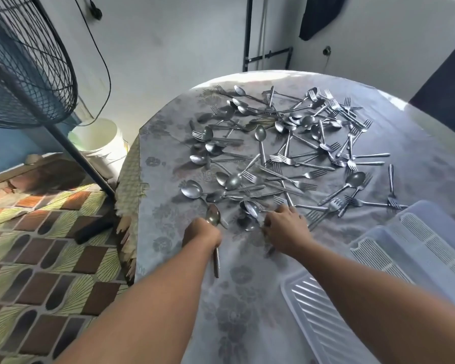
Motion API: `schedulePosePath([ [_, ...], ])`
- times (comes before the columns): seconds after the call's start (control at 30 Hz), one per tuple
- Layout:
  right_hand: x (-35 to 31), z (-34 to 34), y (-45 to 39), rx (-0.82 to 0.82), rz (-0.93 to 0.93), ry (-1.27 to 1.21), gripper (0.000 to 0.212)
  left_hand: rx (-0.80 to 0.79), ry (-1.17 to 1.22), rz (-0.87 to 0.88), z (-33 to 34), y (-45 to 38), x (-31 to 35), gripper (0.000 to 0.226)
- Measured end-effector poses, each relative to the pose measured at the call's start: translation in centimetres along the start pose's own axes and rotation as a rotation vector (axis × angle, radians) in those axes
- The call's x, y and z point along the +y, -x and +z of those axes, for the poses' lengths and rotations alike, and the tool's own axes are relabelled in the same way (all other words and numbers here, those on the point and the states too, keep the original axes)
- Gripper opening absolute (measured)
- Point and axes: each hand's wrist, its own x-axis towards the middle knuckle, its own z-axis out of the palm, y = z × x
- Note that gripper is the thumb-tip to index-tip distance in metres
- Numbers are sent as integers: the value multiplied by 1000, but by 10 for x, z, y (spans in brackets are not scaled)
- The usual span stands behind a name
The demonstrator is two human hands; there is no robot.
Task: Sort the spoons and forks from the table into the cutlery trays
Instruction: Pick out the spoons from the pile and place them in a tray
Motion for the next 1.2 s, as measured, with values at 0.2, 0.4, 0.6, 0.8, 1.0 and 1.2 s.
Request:
schedulePosePath([
  [0.2, -17, -9, -7, 25, -68, -239, 9, 54, 174, -75, -10, -3, 3, 44],
  [0.4, -17, -11, -13, 68, -9, -294, 26, 239, 497, -73, -7, 0, 26, 31],
  [0.6, -4, -8, -17, 39, 48, -174, 33, 298, 397, 88, 9, 1, 37, 80],
  [0.8, -4, -3, -23, 103, 21, -124, 19, 273, 356, -141, 12, -24, 45, 48],
  [1.0, -11, 5, -28, 76, -127, 83, 24, 213, 210, -144, 10, -37, 39, 40],
  [1.2, -28, -1, -29, 114, -225, -106, 10, 82, 129, -77, -20, -40, 26, 22],
])
